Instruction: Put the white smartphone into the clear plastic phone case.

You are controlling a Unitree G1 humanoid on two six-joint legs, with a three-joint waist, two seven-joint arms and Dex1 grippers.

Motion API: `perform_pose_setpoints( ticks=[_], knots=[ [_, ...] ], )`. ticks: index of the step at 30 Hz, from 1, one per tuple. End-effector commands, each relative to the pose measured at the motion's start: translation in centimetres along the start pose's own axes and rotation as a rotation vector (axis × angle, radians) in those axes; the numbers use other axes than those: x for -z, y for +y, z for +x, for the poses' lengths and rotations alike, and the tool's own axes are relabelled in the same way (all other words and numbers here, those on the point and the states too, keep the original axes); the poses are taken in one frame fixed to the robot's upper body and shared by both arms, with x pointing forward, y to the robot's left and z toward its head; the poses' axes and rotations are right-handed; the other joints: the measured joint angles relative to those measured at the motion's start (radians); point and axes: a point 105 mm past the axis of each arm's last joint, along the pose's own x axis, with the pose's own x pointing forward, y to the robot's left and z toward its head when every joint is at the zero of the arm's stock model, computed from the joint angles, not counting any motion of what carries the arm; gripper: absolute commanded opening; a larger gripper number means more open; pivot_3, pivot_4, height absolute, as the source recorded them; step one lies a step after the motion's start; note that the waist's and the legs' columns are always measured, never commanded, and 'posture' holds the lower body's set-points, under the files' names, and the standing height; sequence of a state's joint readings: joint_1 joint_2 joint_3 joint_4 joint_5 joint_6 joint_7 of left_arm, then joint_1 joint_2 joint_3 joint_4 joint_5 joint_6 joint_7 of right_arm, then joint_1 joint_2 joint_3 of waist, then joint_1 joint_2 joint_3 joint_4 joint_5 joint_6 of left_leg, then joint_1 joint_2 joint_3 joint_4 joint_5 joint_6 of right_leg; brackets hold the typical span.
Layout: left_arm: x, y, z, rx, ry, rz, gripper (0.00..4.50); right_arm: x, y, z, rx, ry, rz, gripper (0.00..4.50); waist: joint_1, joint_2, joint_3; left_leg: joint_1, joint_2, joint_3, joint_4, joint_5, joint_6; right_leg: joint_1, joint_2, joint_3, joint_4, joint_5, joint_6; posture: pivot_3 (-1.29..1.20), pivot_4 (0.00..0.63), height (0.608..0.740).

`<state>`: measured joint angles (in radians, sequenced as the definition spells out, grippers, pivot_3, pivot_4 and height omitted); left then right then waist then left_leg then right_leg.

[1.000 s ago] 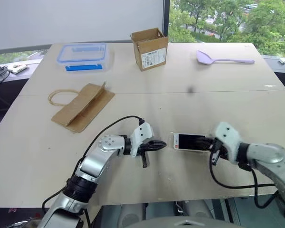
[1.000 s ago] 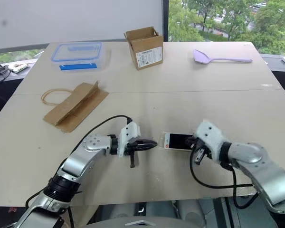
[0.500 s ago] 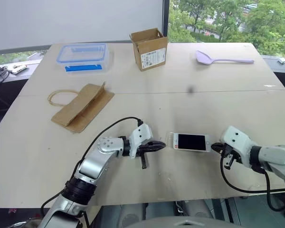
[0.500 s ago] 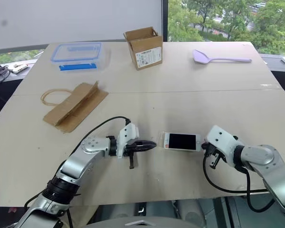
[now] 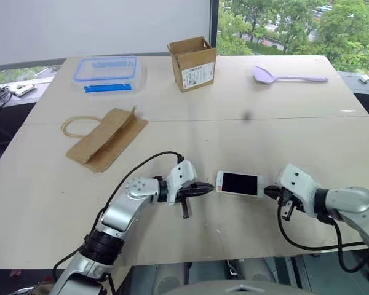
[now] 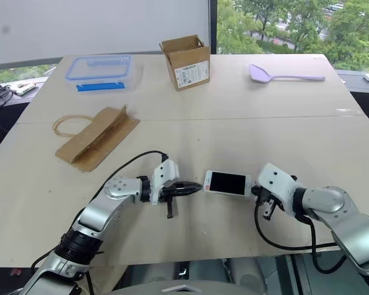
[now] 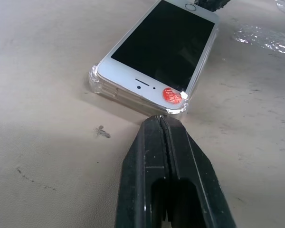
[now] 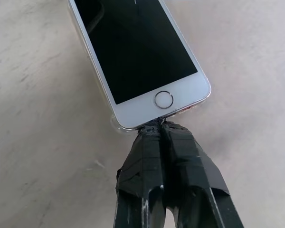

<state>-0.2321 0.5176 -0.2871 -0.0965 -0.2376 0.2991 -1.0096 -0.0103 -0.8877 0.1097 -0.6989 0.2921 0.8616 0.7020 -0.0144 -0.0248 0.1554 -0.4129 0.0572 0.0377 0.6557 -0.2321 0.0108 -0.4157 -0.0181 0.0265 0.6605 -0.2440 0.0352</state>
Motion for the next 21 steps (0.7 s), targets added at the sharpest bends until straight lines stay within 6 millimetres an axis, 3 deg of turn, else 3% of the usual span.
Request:
perform_pose_setpoints(
  ticks=[1,9,13,17,21],
  knots=[
    [0.4,-0.7,0.5,0.029,0.014,-0.014,0.0,-1.8,1.6,0.1,-0.069,-0.069,-0.048,0.02,0.0,0.0,0.0,0.0,0.0,0.0,0.0,0.0,0.0,0.0,0.0,0.0,0.0,0.0,0.0,0.0,0.15,0.74],
    [0.4,-0.7,0.2,0.025,0.018,-0.016,0.0,-1.4,0.9,-1.3,-0.048,-0.06,-0.026,0.02,0.001,0.0,0.0,0.0,0.0,0.0,0.0,0.0,0.0,0.0,0.0,0.0,0.0,0.0,0.0,0.0,0.15,0.74],
    [0.1,-0.5,-0.6,0.009,0.001,-0.035,0.0,-5.1,1.9,-2.8,-0.178,-0.261,0.049,0.02,-0.006,0.0,0.0,0.0,0.0,0.0,0.0,0.0,0.0,0.0,0.0,0.001,0.0,0.0,0.0,0.0,0.15,0.74],
    [-0.4,-0.1,-1.6,-0.014,-0.027,-0.047,0.0,-6.2,1.8,-1.7,-0.192,-0.273,0.013,0.02,-0.014,0.0,0.0,0.002,0.001,-0.003,0.0,0.0,0.0,0.0,0.003,0.001,0.002,0.0,0.0,0.0,0.15,0.74],
    [-0.8,0.5,-2.7,-0.051,-0.033,-0.05,0.0,-5.6,0.6,0.0,-0.148,-0.201,-0.028,0.02,-0.023,0.0,0.0,0.003,0.001,-0.003,0.0,0.0,0.0,0.0,0.003,0.001,0.002,0.0,0.0,0.0,0.15,0.74]
  ],
)
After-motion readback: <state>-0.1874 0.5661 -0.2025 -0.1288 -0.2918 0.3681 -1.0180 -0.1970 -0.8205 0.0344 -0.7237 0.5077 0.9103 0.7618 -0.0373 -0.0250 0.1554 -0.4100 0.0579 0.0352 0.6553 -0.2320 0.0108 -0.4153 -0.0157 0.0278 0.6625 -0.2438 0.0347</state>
